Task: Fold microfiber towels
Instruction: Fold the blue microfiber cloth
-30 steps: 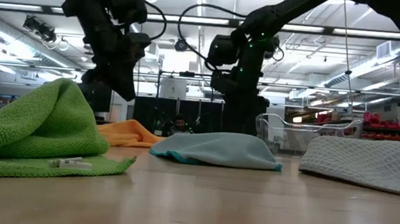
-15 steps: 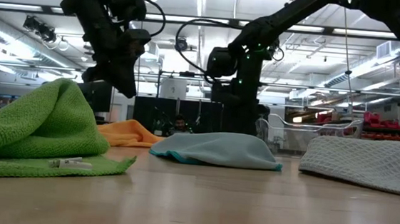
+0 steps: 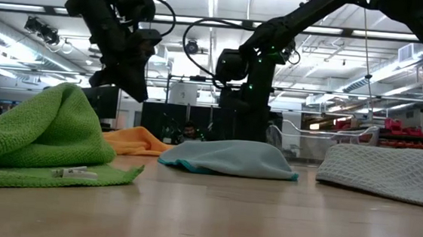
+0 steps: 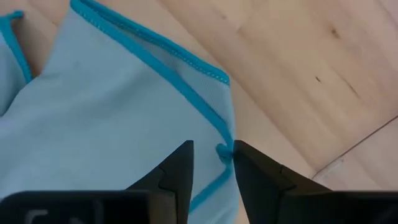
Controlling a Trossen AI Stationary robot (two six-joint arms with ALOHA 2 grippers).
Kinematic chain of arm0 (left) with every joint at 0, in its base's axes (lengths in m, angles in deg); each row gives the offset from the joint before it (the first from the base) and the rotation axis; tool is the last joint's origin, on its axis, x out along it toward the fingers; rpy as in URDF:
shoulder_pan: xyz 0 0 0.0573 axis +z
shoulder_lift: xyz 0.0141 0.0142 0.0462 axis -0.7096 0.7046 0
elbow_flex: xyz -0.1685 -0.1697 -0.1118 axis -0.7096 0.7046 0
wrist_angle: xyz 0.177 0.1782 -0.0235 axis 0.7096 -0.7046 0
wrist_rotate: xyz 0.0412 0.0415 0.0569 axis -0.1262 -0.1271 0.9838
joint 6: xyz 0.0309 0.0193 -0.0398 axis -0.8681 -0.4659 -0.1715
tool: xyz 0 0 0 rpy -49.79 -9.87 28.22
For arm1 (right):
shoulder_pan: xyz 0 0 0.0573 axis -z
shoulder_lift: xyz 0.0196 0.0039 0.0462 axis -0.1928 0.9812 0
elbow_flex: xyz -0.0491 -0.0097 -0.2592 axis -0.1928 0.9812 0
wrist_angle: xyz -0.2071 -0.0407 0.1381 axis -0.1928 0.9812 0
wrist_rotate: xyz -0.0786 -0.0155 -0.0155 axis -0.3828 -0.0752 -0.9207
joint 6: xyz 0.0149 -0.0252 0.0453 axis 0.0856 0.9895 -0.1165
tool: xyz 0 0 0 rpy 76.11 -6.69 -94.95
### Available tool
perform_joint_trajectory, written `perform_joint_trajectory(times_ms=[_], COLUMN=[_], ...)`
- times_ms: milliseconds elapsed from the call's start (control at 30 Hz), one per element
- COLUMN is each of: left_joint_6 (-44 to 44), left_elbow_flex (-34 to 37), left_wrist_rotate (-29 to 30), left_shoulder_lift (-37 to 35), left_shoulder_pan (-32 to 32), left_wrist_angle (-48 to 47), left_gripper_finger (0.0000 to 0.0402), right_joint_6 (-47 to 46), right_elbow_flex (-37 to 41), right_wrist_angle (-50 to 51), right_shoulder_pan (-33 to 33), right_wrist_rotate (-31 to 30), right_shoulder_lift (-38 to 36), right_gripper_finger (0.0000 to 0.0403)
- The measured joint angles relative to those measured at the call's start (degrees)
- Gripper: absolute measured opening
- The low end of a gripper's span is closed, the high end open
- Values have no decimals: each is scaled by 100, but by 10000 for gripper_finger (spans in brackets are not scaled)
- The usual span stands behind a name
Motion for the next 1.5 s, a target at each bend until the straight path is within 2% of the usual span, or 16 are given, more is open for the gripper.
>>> perform_joint_trajectory(times_ms=[400,600,933,1133,1500], left_joint_6=[107,107,103,98,70], left_elbow_flex=[0,0,0,0,0], left_wrist_rotate=[0,0,0,0,-2], left_shoulder_lift=[0,0,0,0,2], left_shoulder_pan=[0,0,0,0,25], left_wrist_angle=[28,30,150,240,288], left_gripper_finger=[66,59,60,58,53], right_joint_6=[-48,27,137,330,478], right_elbow_flex=[0,0,-61,-671,-2482], right_wrist_angle=[4,7,94,543,2057], right_shoulder_pan=[-34,-34,-319,-537,-1003], right_wrist_rotate=[-143,-484,-554,-925,-1251], right_shoulder_lift=[9,9,9,9,4], right_gripper_finger=[8,6,2,1,0])
